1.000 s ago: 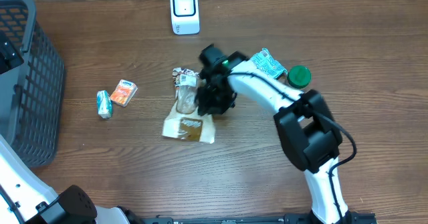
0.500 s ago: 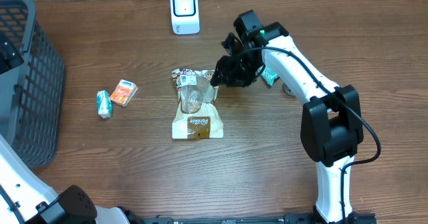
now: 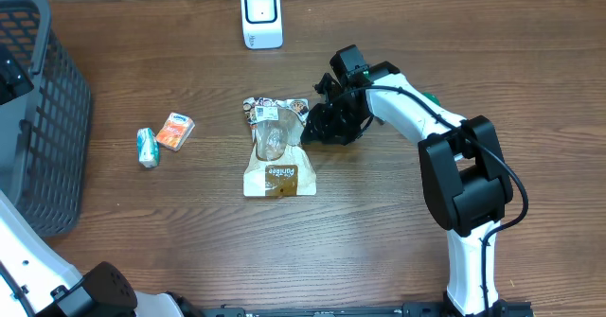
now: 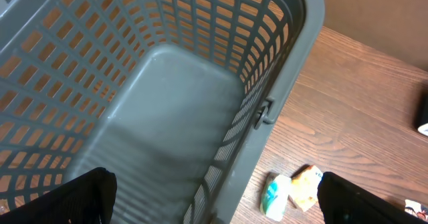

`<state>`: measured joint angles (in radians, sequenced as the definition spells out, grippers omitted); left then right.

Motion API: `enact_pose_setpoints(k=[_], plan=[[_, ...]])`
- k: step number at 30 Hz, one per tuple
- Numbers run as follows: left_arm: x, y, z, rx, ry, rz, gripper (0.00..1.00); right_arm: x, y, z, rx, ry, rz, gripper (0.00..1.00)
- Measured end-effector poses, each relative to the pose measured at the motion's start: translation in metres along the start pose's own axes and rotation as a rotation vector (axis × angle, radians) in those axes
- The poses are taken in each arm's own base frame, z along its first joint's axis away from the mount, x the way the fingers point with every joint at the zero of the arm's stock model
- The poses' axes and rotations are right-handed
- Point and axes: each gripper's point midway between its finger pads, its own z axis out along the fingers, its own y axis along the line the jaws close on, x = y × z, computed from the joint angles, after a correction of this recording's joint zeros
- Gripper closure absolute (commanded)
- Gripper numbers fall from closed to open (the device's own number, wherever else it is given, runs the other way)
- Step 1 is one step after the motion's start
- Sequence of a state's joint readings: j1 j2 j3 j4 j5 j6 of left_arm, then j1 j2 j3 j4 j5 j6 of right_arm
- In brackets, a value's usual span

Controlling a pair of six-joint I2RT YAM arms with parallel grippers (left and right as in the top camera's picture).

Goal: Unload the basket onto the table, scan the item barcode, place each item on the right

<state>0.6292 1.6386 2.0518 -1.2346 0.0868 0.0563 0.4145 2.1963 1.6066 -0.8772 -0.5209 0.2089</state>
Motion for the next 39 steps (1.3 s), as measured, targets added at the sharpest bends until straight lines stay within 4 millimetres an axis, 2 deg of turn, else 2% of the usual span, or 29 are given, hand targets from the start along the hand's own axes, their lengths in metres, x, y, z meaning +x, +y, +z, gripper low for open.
enact_pose_setpoints(k=[7, 11, 12, 14, 15, 19, 22, 25, 31, 37, 39], plan=[[-0.001, -0.004, 0.000, 0.019, -0.003, 0.001, 0.00, 0.004, -0.005, 0.008, -0.007, 0.003, -0.001, 0.50], [-0.001, -0.018, -0.001, 0.104, -0.004, -0.024, 0.00, 0.005, -0.004, 0.008, -0.009, 0.005, 0.000, 0.50], [0.002, -0.022, -0.001, 0.126, 0.010, -0.036, 0.16, 0.005, -0.004, 0.008, -0.010, 0.005, 0.000, 0.50], [0.007, -0.032, -0.003, 0.183, 0.030, -0.064, 0.74, 0.005, -0.004, 0.008, -0.011, 0.005, 0.000, 0.50], [0.008, -0.039, -0.004, 0.219, 0.036, -0.077, 0.96, 0.005, -0.004, 0.008, -0.012, 0.005, 0.000, 0.50], [0.017, -0.070, -0.009, 0.346, 0.085, -0.077, 0.96, 0.005, -0.004, 0.008, -0.013, 0.006, 0.001, 0.50], [0.028, -0.105, -0.007, 0.437, 0.133, -0.031, 0.96, 0.005, -0.004, 0.008, -0.013, 0.006, 0.000, 0.50], [0.046, -0.142, -0.002, 0.507, 0.199, 0.027, 0.96, 0.005, -0.004, 0.008, -0.013, 0.006, 0.000, 0.50], [0.113, -0.217, 0.020, 0.632, 0.371, 0.166, 0.96, 0.005, -0.004, 0.008, -0.013, 0.006, 0.000, 0.50], [0.201, -0.285, 0.065, 0.732, 0.481, 0.245, 0.96, 0.005, -0.004, 0.008, -0.013, 0.006, 0.000, 0.50], [0.220, -0.300, 0.075, 0.762, 0.482, 0.237, 0.96, 0.005, -0.004, 0.008, -0.013, 0.006, 0.000, 0.50]])
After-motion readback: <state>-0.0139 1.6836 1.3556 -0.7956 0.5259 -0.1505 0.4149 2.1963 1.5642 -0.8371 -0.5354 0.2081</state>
